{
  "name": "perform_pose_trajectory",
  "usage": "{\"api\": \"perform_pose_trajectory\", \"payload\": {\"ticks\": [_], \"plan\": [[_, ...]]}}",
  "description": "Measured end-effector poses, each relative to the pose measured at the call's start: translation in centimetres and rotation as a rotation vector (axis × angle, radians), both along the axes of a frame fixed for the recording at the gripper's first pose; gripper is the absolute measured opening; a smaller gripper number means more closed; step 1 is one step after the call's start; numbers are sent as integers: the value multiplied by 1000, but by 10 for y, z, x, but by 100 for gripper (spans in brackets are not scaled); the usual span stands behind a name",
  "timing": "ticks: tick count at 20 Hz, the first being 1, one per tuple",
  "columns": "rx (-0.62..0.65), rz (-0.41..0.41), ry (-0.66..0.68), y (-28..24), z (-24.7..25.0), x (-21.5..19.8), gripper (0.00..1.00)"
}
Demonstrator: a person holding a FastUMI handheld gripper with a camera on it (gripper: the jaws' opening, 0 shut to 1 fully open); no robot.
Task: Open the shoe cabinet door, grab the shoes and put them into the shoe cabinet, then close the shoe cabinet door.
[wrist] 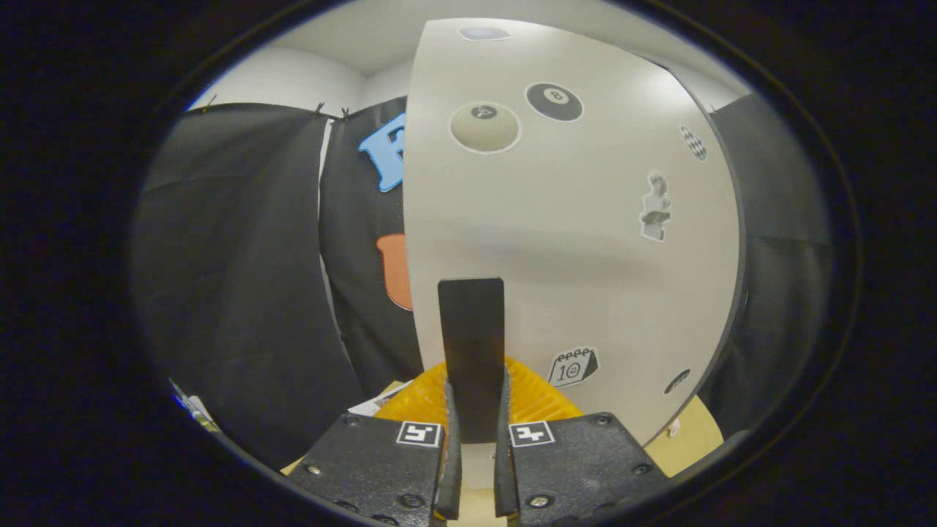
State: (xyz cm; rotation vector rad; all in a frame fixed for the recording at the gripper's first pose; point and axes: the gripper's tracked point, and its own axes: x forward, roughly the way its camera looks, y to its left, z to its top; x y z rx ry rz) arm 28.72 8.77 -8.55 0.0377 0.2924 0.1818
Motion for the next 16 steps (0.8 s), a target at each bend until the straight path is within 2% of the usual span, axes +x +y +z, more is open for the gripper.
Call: {"api": "perform_pose_trajectory", "payload": {"ticks": [16], "plan": [[-6,144,-10,-38,9,-55,20]]}}
